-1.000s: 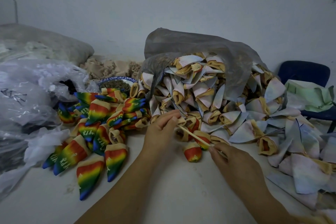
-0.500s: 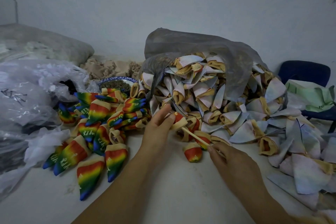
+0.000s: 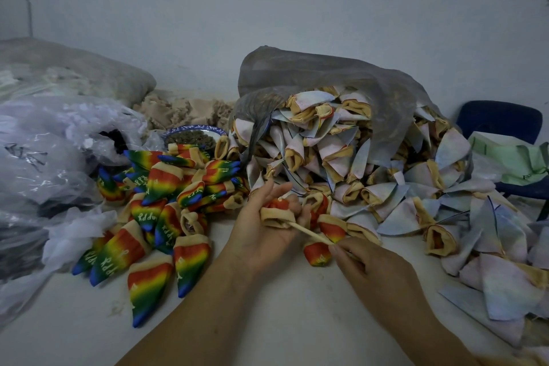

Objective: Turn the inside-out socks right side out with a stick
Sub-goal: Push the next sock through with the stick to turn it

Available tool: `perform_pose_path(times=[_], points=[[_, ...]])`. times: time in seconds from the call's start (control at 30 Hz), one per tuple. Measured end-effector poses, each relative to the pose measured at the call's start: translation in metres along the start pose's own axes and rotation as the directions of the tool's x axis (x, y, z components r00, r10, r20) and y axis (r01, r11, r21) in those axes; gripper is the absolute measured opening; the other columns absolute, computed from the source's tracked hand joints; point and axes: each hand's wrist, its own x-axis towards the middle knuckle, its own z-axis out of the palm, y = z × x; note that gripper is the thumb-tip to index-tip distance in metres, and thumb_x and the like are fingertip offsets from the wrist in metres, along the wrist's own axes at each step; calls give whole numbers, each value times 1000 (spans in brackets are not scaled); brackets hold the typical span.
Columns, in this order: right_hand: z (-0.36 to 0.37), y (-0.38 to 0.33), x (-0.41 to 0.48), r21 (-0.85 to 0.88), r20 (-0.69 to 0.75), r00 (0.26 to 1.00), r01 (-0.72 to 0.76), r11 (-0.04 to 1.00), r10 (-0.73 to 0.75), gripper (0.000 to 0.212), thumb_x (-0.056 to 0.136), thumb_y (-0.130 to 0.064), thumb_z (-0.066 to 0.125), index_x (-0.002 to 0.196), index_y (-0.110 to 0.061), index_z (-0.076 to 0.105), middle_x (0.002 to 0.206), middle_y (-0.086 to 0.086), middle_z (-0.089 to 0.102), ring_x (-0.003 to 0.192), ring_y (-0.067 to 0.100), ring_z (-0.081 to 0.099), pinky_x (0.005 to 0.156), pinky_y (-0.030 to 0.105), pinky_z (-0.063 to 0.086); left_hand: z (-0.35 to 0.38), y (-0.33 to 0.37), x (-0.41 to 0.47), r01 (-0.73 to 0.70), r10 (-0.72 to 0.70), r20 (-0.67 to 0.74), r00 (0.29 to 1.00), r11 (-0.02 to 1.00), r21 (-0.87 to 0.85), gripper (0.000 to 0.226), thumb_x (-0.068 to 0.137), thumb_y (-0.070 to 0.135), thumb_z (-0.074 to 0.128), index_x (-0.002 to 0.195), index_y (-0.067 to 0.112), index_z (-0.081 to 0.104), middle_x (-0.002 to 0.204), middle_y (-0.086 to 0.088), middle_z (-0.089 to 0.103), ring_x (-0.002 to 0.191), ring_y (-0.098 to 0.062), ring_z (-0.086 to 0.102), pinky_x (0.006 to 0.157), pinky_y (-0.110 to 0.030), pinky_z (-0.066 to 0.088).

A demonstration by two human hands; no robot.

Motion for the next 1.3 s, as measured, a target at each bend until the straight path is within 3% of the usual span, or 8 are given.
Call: perform_pose_path(times=[0.17,0.37,0.6,0.83,0.97,1.1,1.2,1.3], points=[[-3,-1,1,29,1,1000,-15,999,15,38,85,-58,33,83,-35,63,57,-18,46,54,-1,46,47,12,27,-2,-2,-1,39,-43,74,996,998,58,27,89,34,66,85,8,70,80,-7,63,71,-18,65,94,-40,53],[0,1,1,-13,54,997,-60,998,61,25,91,-51,44,86,-35,62,57,-15,47,55,2,47,48,14,28,-2,-1,4,-184,197,-64,978,968,172,28,79,43,71,73,17,60,62,2,51,58,-11,53,87,-32,45],[5,0,1,35,81,993,-89,995,86,32,93,-53,37,77,-31,55,56,-7,49,55,9,50,51,22,35,0,-11,8,-182,210,-124,970,962,203,51,99,57,39,77,14,57,67,-2,49,62,-15,55,80,-33,50],[8,-7,2,163,79,989,-137,977,126,31,90,-57,33,68,-37,46,56,-6,52,61,7,54,55,23,40,22,-31,0,-173,217,-135,967,944,281,57,99,58,32,70,12,50,60,-3,47,60,-16,55,80,-34,47],[13,-18,12,285,-22,989,-136,949,148,25,93,-42,43,95,-33,66,63,-22,51,80,-19,51,68,7,40,27,-55,0,-142,184,-56,981,890,433,50,104,41,35,62,15,45,57,-1,40,59,-15,56,65,-27,53],[12,-18,12,248,-17,991,-125,961,133,33,95,-43,41,108,-27,66,65,-27,47,73,-21,50,63,5,39,16,-54,2,-177,200,23,979,800,573,43,104,38,36,71,13,48,63,-2,50,73,-17,61,76,-31,52],[9,-17,11,291,-42,988,-128,948,147,48,89,-55,30,106,-28,66,66,-27,50,74,-19,51,60,6,40,12,-55,2,-177,198,59,978,657,733,45,92,58,50,76,19,65,82,-4,69,87,-20,65,88,-41,50],[5,-14,11,300,-53,983,-151,942,174,57,84,-60,22,108,-30,64,70,-24,52,73,-14,52,60,9,40,10,-54,2,-158,174,67,982,587,794,57,64,84,62,89,34,74,100,-1,75,97,-16,71,91,-36,54]])
